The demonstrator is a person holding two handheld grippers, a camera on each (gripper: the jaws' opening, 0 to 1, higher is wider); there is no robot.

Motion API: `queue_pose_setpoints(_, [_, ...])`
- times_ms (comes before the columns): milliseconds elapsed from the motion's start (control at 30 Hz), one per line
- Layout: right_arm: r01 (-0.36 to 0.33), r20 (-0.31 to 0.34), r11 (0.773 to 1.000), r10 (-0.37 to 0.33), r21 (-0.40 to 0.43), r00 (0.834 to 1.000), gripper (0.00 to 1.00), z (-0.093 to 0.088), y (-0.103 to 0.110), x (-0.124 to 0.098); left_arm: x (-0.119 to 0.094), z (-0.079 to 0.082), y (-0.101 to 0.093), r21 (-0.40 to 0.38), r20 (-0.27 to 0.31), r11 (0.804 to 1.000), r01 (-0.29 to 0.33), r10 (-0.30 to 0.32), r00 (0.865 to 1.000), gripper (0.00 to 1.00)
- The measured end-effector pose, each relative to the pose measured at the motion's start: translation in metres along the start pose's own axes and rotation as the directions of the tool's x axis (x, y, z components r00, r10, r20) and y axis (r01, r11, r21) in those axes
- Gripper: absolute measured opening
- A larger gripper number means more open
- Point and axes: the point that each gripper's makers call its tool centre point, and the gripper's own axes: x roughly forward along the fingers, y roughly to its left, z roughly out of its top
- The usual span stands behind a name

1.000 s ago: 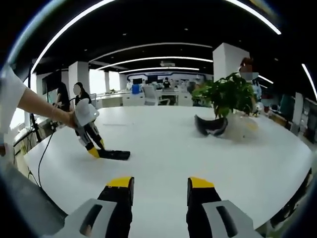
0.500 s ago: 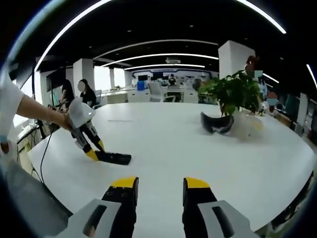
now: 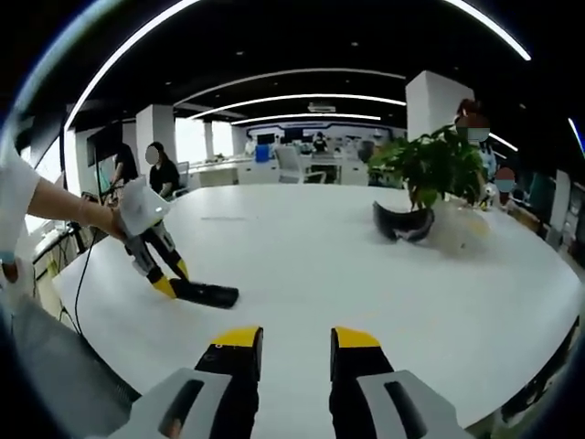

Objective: Press the specified remote control buttons in sequence, fully releasing each button before pressing the next.

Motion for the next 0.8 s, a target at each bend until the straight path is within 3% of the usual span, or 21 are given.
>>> queue_pose_setpoints(333, [-0.001, -0.015, 1.000, 0.002, 0.015, 1.000, 0.23, -0.004, -0.003, 0.001, -0.001, 0.000, -0.005, -0.012, 0.006, 1.000, -0.002, 0.003, 1.000, 0.24])
queue_pose_setpoints(633, [-0.048, -0.057, 0.999, 0.048, -0.001, 0.997, 0.20, -0.011, 0.006, 0.005, -0.001, -0.001, -0.028, 0.014, -0.024, 1.000, 0.006, -0.006, 1.000, 0.24])
queue_pose_setpoints(800, [-0.054, -0.050, 0.998, 0.055, 0.018, 0.997, 0.19, -0.011, 0.006, 0.004, -0.001, -0.001, -0.035, 0.006, -0.014, 1.000, 0.007, -0.007, 1.000, 0.24])
